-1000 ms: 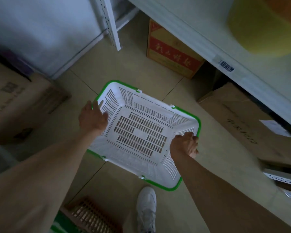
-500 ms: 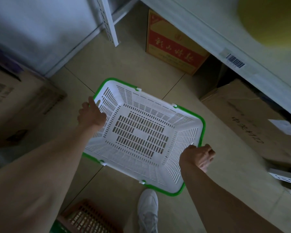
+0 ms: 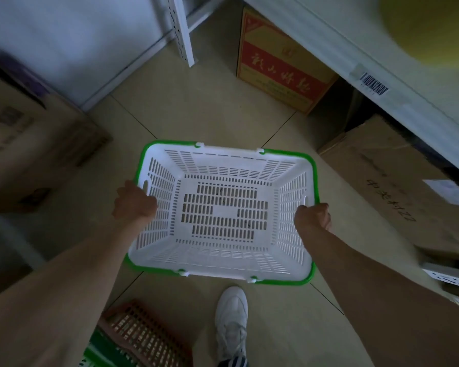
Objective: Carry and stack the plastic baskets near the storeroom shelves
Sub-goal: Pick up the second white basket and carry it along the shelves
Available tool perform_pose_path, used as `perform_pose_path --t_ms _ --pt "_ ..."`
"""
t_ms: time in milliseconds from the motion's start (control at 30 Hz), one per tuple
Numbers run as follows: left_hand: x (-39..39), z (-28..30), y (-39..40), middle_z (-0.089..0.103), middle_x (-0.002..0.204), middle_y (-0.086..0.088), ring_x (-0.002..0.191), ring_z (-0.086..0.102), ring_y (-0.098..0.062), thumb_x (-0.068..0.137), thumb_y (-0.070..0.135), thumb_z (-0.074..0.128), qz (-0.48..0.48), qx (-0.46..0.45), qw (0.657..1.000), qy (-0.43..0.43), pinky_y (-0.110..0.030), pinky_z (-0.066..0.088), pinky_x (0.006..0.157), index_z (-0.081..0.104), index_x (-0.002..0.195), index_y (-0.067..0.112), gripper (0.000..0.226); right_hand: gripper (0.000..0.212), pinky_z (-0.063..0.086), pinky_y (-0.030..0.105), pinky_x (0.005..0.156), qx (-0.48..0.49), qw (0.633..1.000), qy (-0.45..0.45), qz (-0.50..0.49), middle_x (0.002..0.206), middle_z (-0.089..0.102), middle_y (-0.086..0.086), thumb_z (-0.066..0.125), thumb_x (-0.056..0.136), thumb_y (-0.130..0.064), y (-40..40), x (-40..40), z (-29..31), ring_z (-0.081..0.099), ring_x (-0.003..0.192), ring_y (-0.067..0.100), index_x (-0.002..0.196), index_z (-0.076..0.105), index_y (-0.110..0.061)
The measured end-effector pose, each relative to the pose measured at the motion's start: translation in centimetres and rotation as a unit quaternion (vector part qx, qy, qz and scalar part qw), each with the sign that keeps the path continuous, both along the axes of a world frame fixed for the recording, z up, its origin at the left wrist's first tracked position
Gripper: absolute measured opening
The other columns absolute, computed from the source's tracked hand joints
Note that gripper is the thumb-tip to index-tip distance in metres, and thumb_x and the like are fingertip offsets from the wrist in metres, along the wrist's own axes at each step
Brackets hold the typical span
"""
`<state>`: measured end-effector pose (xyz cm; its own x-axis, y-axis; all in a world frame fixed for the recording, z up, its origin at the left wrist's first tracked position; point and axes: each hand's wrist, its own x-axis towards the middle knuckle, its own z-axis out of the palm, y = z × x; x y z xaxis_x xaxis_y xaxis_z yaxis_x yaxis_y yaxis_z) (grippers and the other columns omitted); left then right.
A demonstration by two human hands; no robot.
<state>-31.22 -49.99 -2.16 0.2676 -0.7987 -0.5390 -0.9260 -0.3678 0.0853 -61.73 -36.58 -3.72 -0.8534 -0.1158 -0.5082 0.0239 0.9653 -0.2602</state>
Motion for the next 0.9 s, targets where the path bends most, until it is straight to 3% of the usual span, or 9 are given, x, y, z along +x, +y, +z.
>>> perform_pose_path --t_ms 233,333,500,633,700,767,800,900 --pt "1.5 0.6 5.7 0.047 0.132 -0.029 0.119 0.052 -0.044 0.099 0.014 0.04 -0.02 0.014 1.0 -0.016 -0.047 0.044 0.1 0.042 0.128 -0.01 0.038 0.043 0.033 0.046 0.102 0.006 0.995 0.062 0.075 0.132 0.051 0.022 0.048 0.09 -0.019 -0.1 -1.2 2.4 0.046 0.123 0.038 0.129 0.043 -0.001" --pt "1.5 2.3 7.1 0.05 0.128 -0.03 0.113 0.056 -0.043 0.097 0.011 0.043 -0.015 -0.005 1.0 0.003 -0.047 0.045 0.093 0.043 0.123 -0.01 0.033 0.043 0.037 0.048 0.101 0.005 0.993 0.071 0.099 0.131 0.053 0.022 0.048 0.091 -0.021 0.2 -2.1 4.0 0.049 0.121 0.038 0.128 0.044 -0.001" --pt "1.1 5.9 8.6 0.053 0.126 -0.029 0.109 0.059 -0.044 0.094 0.011 0.048 0.005 -0.041 0.999 0.014 -0.046 0.047 0.085 0.041 0.126 -0.01 0.039 0.043 0.039 0.05 0.103 -0.041 0.992 0.078 0.096 0.132 0.053 0.022 0.05 0.091 -0.019 0.7 -2.9 7.8 0.051 0.12 0.038 0.13 0.043 0.0" --pt "0.9 9.5 9.3 0.052 0.129 -0.032 0.115 0.055 -0.048 0.092 0.007 0.048 0.047 -0.074 0.996 0.013 -0.049 0.046 0.092 0.04 0.133 -0.009 0.045 0.045 0.037 0.047 0.104 -0.067 0.986 0.096 0.121 0.134 0.052 0.021 0.049 0.093 -0.024 1.0 -3.0 11.6 0.05 0.121 0.037 0.131 0.042 -0.001" --pt "1.3 11.4 9.8 0.059 0.12 -0.029 0.1 0.063 -0.041 0.097 0.014 0.043 0.028 -0.092 0.995 0.005 -0.045 0.049 0.079 0.045 0.128 -0.009 0.039 0.047 0.035 0.047 0.105 -0.078 0.981 0.109 0.137 0.136 0.05 0.02 0.048 0.095 -0.029 1.1 -3.1 13.5 0.048 0.124 0.037 0.132 0.042 -0.001" --pt "1.9 13.4 10.6 0.066 0.105 -0.022 0.071 0.061 -0.024 0.102 0.026 0.035 -0.015 -0.094 0.995 -0.018 -0.035 0.045 0.06 0.054 0.114 -0.006 0.039 0.049 0.037 0.048 0.104 -0.073 0.977 0.124 0.16 0.135 0.052 0.02 0.047 0.095 -0.035 1.4 -3.2 15.6 0.049 0.123 0.037 0.132 0.043 -0.003" --pt "2.2 14.4 11.1 0.066 0.101 -0.019 0.067 0.058 -0.02 0.103 0.029 0.032 -0.032 -0.093 0.995 -0.032 -0.033 0.043 0.059 0.057 0.109 -0.004 0.042 0.05 0.038 0.049 0.103 -0.072 0.975 0.128 0.168 0.133 0.053 0.02 0.046 0.095 -0.037 1.7 -3.2 16.6 0.05 0.122 0.037 0.132 0.043 -0.003" --pt "2.2 17.3 12.6 0.067 0.099 -0.016 0.082 0.064 -0.027 0.104 0.03 0.032 -0.044 -0.112 0.991 -0.05 -0.039 0.049 0.069 0.059 0.104 0.001 0.04 0.055 0.036 0.051 0.105 -0.076 0.972 0.14 0.17 0.135 0.053 0.019 0.045 0.095 -0.04 1.8 -3.4 19.6 0.049 0.124 0.036 0.137 0.041 -0.005"
